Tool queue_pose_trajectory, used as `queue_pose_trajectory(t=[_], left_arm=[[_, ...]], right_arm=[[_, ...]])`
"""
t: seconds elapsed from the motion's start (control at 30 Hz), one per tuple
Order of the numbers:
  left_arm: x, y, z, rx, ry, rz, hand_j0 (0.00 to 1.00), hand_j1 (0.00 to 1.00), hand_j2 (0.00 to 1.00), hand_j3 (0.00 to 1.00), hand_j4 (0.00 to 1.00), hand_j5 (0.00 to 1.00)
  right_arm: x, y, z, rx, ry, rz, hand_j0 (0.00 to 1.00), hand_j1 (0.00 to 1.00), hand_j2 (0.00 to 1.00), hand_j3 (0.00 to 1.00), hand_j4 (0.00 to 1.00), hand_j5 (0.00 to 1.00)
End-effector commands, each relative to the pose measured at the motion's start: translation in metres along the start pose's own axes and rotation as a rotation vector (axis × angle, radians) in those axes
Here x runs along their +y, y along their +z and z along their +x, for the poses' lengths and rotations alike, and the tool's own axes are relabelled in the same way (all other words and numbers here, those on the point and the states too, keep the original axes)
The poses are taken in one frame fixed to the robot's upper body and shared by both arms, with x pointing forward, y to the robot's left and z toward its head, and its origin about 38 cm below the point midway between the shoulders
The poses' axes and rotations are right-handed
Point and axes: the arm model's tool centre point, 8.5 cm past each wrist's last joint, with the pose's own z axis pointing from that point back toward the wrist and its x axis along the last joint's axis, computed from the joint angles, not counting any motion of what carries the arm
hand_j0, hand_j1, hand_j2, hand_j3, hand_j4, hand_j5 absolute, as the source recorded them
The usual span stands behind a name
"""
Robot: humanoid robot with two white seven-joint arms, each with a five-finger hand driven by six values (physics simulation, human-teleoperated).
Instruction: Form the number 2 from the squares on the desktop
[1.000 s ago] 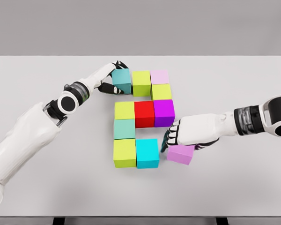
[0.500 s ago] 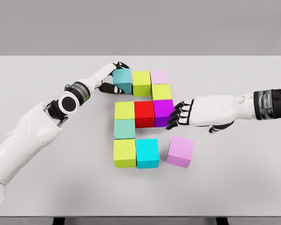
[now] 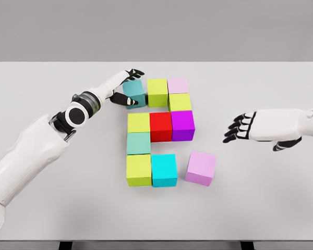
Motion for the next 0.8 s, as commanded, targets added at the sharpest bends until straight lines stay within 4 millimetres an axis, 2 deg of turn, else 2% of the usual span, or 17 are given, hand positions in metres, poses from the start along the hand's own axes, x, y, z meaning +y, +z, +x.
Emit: queue_pose_trajectory(t=[0.0,0.17,0.37,0.5,0.6,0.77], left_arm=[[0.0,0.0,0.0,-0.001,-0.001,0.002,0.87,0.87,0.87,0.87,0.87,0.87],[0.0,0.0,0.0,-0.001,0.001,0.0,0.88,0.88,0.88,0.88,0.88,0.88],[0.003,0.003,0.0,-0.005,0.0,0.003,0.97,0.97,0.97,0.97,0.97,0.97],[0.003,0.006,0.01,-0.039,0.002,0.002,0.99,0.99,0.99,0.99,0.99,0.99],[0.015,0.016,0.013,-0.061,-0.017,0.013,1.0,1.0,1.0,1.0,1.0,1.0],[0.022,0.029,0.008,-0.063,-0.041,0.017,1.0,1.0,1.0,1.0,1.0,1.0]], right_arm=[[0.012,0.002,0.001,-0.001,-0.023,0.035,1.0,1.0,1.0,1.0,1.0,1.0],[0.029,-0.014,0.01,-0.047,-0.047,0.078,1.0,1.0,1.0,1.0,1.0,1.0],[0.034,-0.019,0.013,-0.06,-0.051,0.094,1.0,1.0,1.0,1.0,1.0,1.0],[0.037,-0.027,0.017,-0.083,-0.055,0.1,1.0,1.0,1.0,1.0,1.0,1.0],[0.035,-0.033,0.019,-0.097,-0.051,0.091,1.0,1.0,1.0,1.0,1.0,1.0],[0.034,-0.034,0.019,-0.099,-0.049,0.09,1.0,1.0,1.0,1.0,1.0,1.0]])
